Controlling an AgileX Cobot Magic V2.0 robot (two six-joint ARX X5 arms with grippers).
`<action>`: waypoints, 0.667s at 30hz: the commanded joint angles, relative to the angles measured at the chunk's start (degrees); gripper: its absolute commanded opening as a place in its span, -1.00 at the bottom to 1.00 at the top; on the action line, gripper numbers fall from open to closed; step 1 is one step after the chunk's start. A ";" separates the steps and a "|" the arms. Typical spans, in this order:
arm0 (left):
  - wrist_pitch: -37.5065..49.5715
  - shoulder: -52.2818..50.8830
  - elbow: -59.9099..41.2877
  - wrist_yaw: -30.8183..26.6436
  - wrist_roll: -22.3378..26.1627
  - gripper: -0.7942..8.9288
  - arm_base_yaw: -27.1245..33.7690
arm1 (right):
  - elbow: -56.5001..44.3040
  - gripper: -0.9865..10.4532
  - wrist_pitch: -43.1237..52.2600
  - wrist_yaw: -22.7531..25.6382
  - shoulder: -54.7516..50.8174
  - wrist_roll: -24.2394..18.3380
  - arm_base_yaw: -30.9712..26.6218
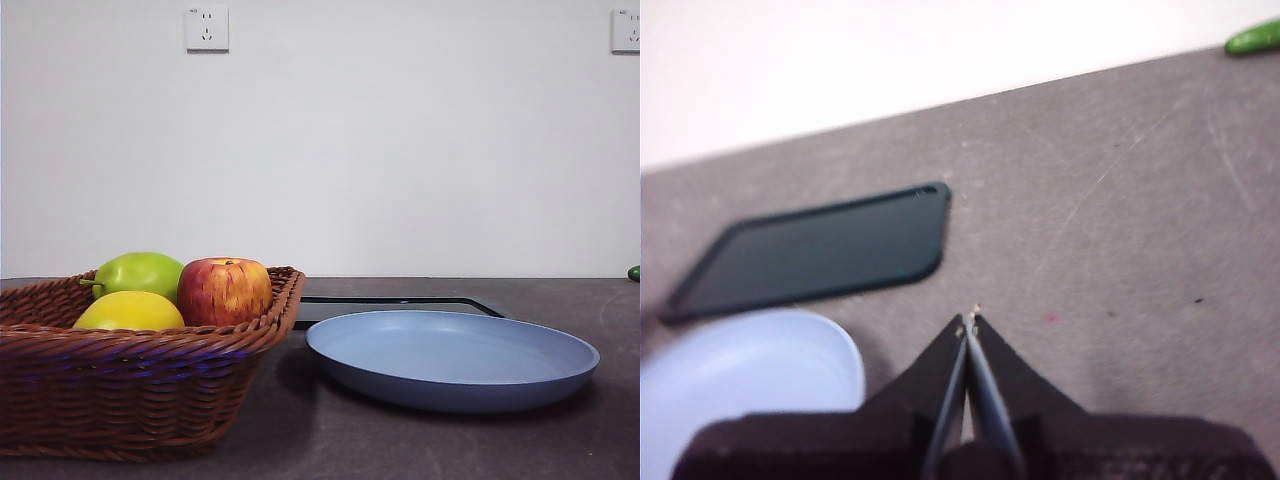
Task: Take the lemon from the basket,put the lemon in the plate,hand out the plate
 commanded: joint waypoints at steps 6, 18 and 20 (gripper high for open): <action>3.19 -0.15 -0.63 12.41 -8.98 -0.82 0.11 | -0.31 -0.82 0.94 -0.61 -0.17 19.54 0.07; -3.19 0.94 8.15 15.10 -14.25 -0.82 0.13 | 5.31 -0.82 -3.52 -3.15 1.09 19.45 0.04; -5.66 2.05 10.88 15.15 -13.70 -0.82 0.11 | 7.54 -0.82 -4.85 -3.17 2.40 18.25 0.04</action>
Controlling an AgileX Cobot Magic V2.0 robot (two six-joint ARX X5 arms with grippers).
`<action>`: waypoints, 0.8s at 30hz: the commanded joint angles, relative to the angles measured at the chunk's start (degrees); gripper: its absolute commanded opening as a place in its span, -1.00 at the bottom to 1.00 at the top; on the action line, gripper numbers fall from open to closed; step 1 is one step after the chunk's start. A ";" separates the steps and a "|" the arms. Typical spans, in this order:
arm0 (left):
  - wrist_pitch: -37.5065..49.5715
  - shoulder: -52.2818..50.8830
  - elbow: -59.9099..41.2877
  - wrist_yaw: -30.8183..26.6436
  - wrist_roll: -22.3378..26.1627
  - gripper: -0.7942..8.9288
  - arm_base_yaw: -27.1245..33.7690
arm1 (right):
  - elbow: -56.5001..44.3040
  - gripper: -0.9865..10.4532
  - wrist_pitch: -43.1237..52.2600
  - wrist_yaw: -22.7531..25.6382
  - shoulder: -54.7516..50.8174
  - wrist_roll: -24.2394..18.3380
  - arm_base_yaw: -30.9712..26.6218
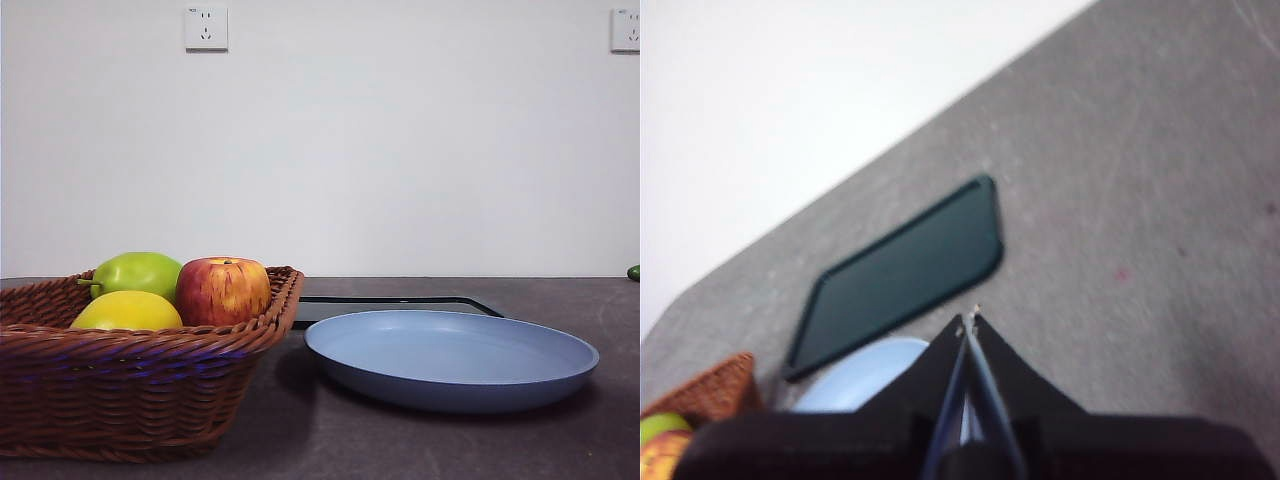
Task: Take the lemon from the basket,put the lemon in the plate,hand out the plate
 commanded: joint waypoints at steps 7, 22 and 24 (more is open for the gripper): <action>-3.08 7.52 12.11 3.50 0.79 -0.82 0.11 | 12.41 -0.82 -4.46 -1.55 9.22 -6.19 0.04; -17.81 30.62 31.63 21.90 8.31 -0.82 -0.02 | 37.46 -0.82 -18.84 -12.15 37.86 -23.98 0.04; -22.05 33.77 34.03 23.63 10.82 -0.82 -0.07 | 41.18 -0.82 -22.64 -12.15 41.83 -27.02 0.04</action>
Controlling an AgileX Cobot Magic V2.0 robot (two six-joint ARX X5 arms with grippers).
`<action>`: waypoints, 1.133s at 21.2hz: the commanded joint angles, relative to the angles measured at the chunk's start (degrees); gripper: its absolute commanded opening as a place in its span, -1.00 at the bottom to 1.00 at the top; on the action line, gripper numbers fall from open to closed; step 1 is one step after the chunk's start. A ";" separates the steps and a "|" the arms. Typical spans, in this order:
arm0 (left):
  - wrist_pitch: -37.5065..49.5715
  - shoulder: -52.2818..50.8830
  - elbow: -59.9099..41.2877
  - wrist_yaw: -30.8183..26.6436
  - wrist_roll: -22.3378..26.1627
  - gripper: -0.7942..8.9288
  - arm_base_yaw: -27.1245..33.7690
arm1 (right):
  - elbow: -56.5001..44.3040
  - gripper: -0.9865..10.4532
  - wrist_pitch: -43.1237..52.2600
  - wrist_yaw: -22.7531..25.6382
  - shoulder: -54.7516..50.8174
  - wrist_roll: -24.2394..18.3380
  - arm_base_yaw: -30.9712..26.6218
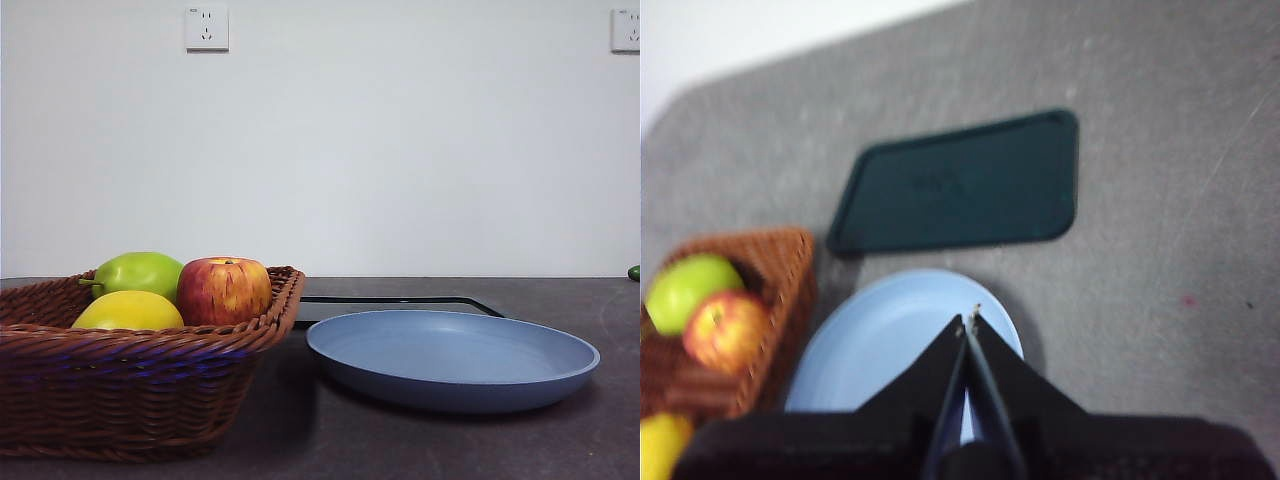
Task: Take the lemon from the basket,put the lemon in the plate,hand out the plate
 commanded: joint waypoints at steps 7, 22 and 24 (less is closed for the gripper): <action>-17.59 11.13 9.31 2.14 13.44 -0.82 -2.01 | 14.86 -0.82 -17.86 -7.04 17.88 -12.72 0.04; -15.06 11.30 9.35 3.17 9.94 -0.32 -3.39 | 4.94 -0.42 -6.51 -8.81 29.97 -8.48 1.31; -15.06 11.30 9.35 3.17 9.92 -0.32 -3.41 | 2.19 -0.42 -1.90 -8.76 31.80 -6.60 1.33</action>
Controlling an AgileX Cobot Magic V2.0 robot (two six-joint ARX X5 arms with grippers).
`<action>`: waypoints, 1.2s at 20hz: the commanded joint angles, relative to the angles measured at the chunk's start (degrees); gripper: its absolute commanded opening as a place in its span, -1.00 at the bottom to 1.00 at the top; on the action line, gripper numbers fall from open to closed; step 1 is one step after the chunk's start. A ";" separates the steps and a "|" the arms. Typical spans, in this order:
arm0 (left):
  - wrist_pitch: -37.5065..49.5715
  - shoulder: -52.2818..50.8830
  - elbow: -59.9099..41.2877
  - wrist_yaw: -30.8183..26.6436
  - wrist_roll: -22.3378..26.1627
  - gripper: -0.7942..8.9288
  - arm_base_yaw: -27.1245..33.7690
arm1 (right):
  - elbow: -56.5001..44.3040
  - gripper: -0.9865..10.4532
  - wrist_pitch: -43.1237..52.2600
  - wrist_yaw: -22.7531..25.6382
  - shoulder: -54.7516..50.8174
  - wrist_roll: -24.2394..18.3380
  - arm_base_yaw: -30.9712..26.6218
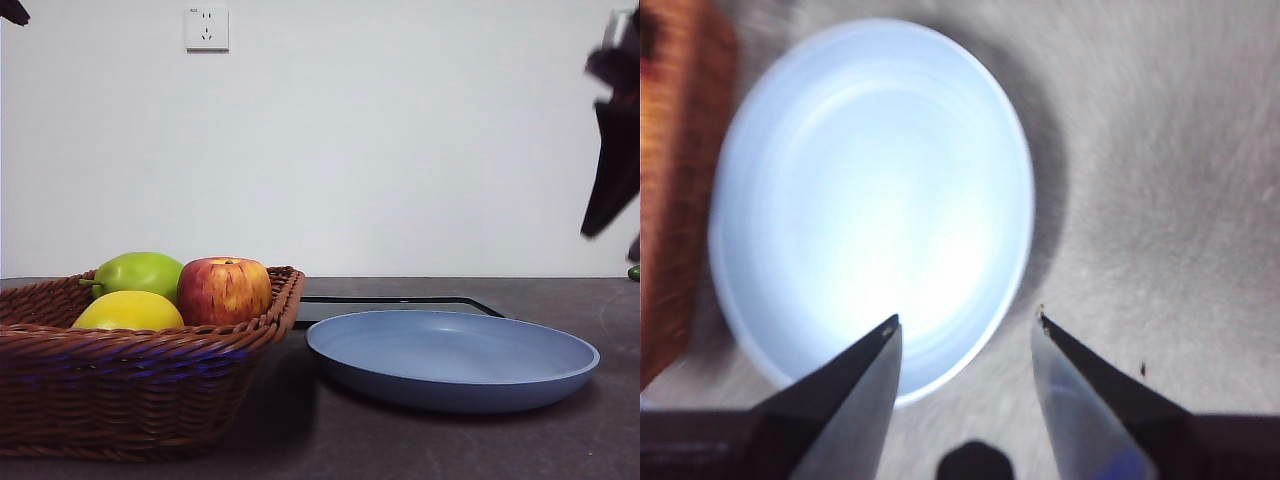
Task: Take the lemon from the basket,put the lemon in the plate,hand out the plate
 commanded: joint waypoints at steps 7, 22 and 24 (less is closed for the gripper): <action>1.14 0.37 1.14 0.35 -0.35 -0.32 -0.22 | -1.31 -0.42 9.27 -0.28 11.69 4.37 0.57; 2.47 0.46 1.14 0.68 -1.03 -0.30 -2.95 | -1.27 -0.82 14.95 -2.84 16.83 5.84 3.26; 2.95 0.46 1.14 -1.73 -2.38 -0.30 -5.79 | -1.25 -0.82 14.91 -2.84 13.84 7.30 3.26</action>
